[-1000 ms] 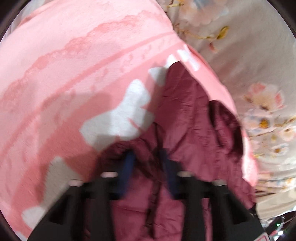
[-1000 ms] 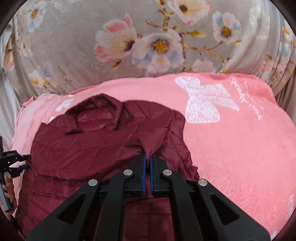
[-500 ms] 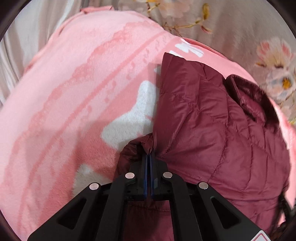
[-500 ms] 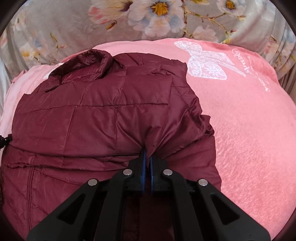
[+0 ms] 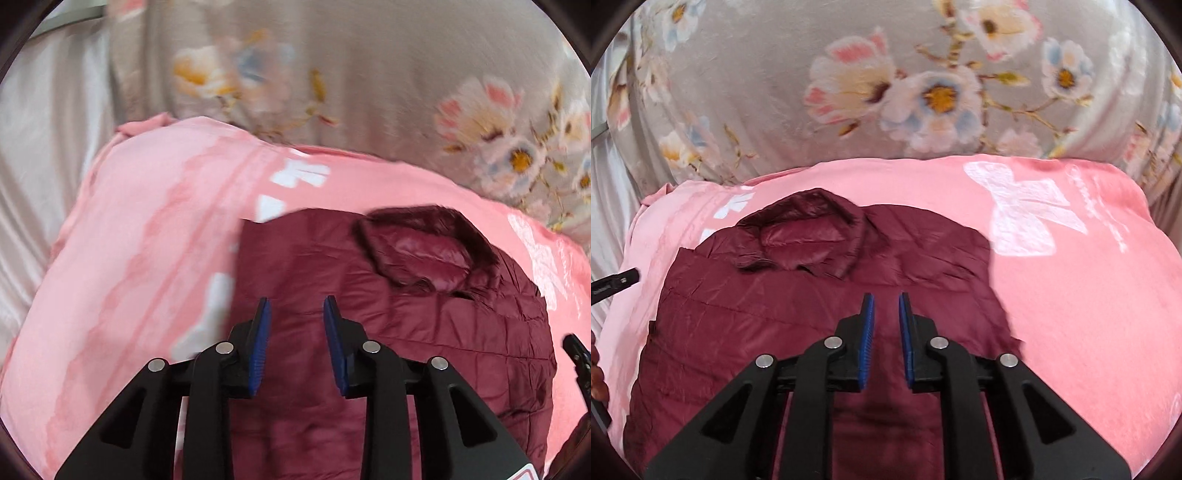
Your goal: Fold large clothes
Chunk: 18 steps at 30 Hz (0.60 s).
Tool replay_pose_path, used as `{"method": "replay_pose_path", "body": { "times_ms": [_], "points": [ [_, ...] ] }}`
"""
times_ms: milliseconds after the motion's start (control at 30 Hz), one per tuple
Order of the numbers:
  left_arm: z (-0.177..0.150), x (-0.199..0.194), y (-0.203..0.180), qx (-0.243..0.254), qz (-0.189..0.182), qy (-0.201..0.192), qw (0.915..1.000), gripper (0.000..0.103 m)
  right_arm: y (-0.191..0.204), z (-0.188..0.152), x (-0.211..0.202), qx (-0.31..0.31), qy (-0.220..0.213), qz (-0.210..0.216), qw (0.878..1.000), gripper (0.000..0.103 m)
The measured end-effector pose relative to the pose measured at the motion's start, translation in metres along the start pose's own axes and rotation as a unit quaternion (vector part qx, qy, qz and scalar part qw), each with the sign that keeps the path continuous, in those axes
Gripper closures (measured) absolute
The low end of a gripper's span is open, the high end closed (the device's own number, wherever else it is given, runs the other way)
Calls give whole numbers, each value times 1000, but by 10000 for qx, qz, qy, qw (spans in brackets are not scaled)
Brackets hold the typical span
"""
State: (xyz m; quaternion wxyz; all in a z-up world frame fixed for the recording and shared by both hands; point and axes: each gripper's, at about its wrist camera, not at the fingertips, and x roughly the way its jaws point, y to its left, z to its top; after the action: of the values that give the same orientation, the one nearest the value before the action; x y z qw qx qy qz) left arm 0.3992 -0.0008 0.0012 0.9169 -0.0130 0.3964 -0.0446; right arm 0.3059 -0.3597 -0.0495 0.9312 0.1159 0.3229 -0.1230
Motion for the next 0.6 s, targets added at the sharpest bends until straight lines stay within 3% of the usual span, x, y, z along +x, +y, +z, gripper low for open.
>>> {"method": "replay_pose_path", "body": {
  "times_ms": [267, 433, 600],
  "points": [
    [-42, 72, -53, 385, 80, 592, 9975, 74, 32, -38, 46, -207, 500, 47, 9985, 90],
    [-68, 80, -62, 737, 371, 222, 9963, 73, 31, -65, 58, -247, 578, -3, 9980, 91],
    [-74, 78, -59, 689, 360, 80, 9969, 73, 30, -68, 55, -194, 544, 15, 9983, 90]
  ]
}}
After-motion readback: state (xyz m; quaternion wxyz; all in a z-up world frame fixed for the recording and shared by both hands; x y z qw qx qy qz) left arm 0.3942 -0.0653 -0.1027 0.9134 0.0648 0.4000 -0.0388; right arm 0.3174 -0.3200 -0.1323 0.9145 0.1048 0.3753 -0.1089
